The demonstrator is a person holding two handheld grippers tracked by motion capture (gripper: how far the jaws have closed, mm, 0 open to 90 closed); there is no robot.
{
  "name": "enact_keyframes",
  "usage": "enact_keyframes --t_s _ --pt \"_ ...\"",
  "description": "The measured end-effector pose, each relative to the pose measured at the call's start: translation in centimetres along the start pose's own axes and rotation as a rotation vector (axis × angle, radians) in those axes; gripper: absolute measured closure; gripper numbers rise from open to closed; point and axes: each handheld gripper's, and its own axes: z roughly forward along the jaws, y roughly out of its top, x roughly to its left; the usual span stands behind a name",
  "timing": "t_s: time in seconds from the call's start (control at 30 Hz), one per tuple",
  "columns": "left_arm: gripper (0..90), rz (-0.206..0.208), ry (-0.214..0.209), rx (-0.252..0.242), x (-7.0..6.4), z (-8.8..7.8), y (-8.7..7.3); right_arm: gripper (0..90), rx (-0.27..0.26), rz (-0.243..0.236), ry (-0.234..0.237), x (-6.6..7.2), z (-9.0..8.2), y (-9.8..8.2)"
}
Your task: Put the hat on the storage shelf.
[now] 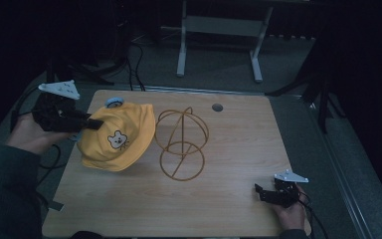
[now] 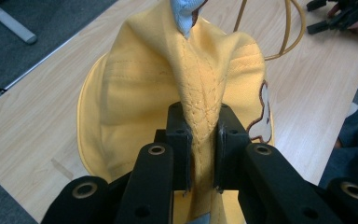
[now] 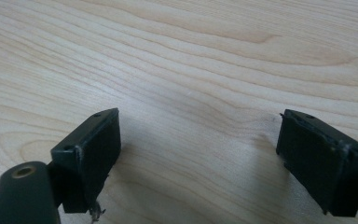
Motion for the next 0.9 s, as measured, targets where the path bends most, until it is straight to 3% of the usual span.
enact_keyframes --t_s 0.9 --pt "79.2 0.02 -0.031 -0.093 -0.5 -0.8 1.2 13.6 0.0 0.0 0.0 0.0 0.0 0.0"
